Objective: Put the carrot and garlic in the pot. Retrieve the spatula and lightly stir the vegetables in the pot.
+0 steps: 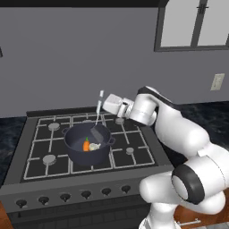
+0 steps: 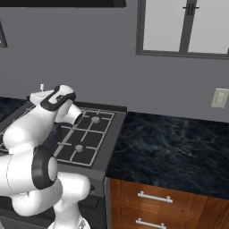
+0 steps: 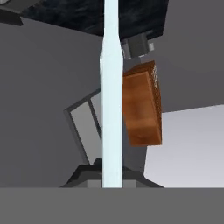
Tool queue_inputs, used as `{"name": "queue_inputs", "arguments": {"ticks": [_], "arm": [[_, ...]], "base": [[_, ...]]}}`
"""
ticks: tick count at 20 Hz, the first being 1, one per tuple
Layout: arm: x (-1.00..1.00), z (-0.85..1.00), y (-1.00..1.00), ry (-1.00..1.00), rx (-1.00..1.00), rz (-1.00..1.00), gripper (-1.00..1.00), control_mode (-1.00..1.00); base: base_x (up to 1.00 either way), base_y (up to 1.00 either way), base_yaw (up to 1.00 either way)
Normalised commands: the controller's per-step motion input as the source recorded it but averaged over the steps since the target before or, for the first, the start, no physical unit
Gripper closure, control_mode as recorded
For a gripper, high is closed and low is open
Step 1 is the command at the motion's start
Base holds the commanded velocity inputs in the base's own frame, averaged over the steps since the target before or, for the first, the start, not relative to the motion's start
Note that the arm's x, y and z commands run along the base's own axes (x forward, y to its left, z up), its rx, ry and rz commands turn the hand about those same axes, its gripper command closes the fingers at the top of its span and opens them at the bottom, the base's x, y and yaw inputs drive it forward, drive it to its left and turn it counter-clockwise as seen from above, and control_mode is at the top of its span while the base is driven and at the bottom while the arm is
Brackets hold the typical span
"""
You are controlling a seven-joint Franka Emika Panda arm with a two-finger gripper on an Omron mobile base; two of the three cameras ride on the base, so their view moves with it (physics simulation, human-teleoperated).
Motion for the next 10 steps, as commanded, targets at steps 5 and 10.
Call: {"name": "queue_inputs", "arguments": {"ticks": [5, 10], "arm": [[0.25, -0.19, 0.10, -0.03, 0.00, 0.00, 1.00, -1.00], [0.21, -0.32, 0.06, 0.00, -0.04, 0.00, 1.00, -1.00]], "base": [[0.00, 0.00, 0.00], [0.00, 0.00, 0.00]]}}
